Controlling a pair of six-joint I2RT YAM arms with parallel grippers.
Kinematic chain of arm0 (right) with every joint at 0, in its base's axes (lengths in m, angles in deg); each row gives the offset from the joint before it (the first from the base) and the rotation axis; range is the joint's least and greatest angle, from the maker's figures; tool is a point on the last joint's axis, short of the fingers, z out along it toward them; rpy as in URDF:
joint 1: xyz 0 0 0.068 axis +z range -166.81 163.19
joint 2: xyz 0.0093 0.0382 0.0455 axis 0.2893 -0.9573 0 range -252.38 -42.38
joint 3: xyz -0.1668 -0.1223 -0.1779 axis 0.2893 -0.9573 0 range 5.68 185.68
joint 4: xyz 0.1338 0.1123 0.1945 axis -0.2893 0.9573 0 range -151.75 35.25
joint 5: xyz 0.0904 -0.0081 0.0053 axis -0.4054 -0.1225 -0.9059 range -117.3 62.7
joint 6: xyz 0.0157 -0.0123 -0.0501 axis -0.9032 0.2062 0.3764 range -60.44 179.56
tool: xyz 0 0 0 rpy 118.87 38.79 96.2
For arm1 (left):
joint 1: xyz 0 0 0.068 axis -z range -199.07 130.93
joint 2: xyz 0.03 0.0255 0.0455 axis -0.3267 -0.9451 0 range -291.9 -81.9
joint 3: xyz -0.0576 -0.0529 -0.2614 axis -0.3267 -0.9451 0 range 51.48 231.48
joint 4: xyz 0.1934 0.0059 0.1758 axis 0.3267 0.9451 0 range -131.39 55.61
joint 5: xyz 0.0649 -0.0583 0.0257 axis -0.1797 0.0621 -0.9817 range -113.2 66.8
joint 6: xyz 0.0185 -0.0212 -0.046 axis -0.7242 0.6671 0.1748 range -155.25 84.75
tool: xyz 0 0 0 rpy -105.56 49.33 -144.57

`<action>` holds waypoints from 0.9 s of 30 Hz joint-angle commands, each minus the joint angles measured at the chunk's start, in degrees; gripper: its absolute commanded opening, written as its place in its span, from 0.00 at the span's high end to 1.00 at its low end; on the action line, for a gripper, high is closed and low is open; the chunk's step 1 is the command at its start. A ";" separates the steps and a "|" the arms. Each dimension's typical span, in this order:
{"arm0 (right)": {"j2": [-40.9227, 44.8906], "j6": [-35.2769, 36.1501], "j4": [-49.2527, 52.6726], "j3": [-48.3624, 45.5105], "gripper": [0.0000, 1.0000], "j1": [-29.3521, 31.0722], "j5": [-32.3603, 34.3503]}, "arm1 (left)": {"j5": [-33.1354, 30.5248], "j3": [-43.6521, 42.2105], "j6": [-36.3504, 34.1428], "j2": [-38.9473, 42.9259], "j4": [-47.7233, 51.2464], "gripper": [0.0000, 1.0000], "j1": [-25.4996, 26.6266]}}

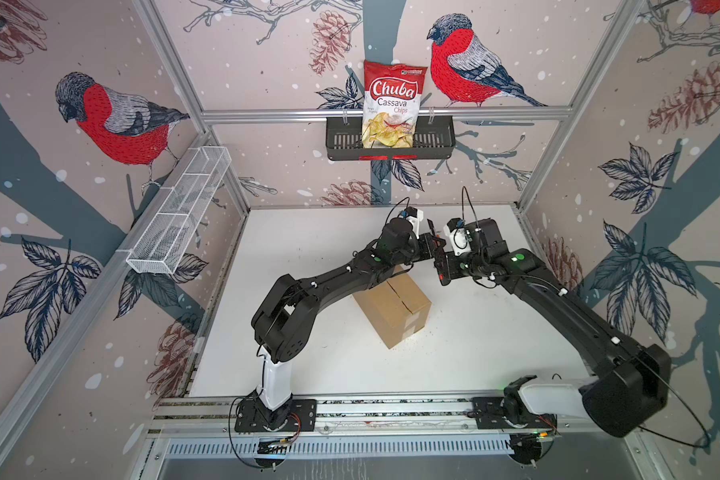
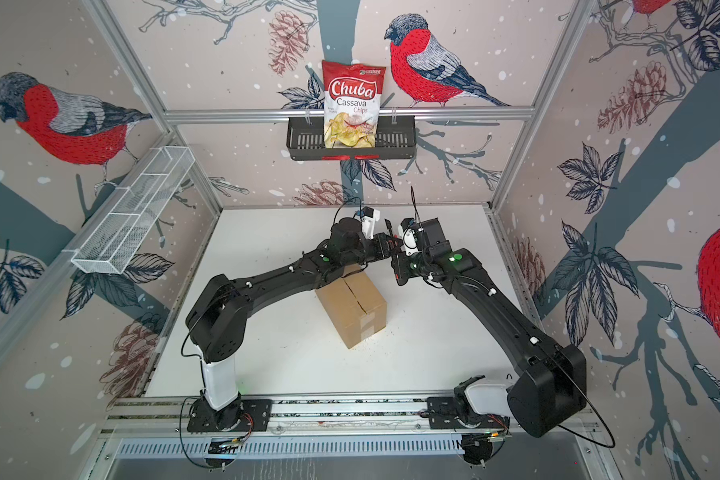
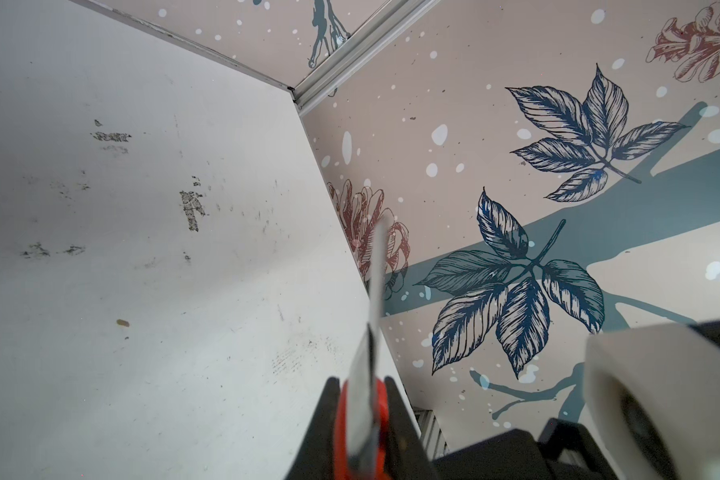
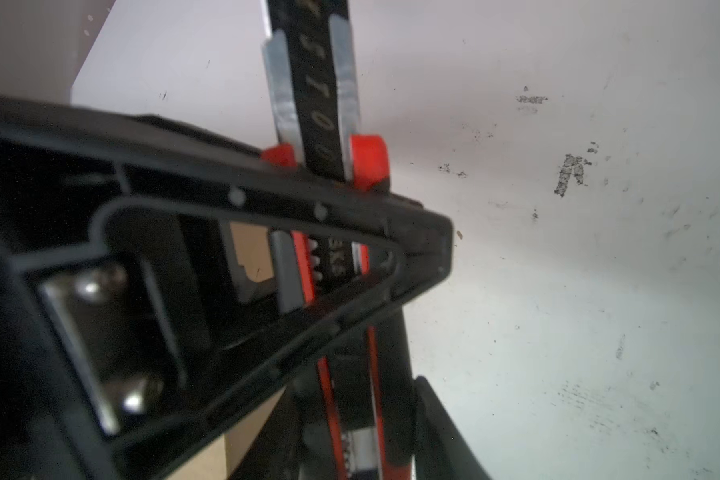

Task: Unpack the express box

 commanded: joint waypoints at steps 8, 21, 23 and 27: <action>2.80 -1.28 -9.66 -3.72 0.48 -1.02 -3.97 | 1.96 -2.99 4.21 0.94 -9.28 1.00 -0.26; 1.14 0.40 -9.33 -2.28 0.47 -2.96 -7.49 | 5.09 -5.22 8.47 1.52 -16.73 1.00 -0.35; 0.65 0.56 -9.43 -1.84 0.48 -3.03 -7.79 | 5.25 -5.55 8.87 1.43 -17.21 1.00 -0.32; -0.53 1.02 -9.22 -0.53 0.51 -3.09 -8.11 | 5.69 -6.40 9.84 1.25 -18.63 1.00 -0.26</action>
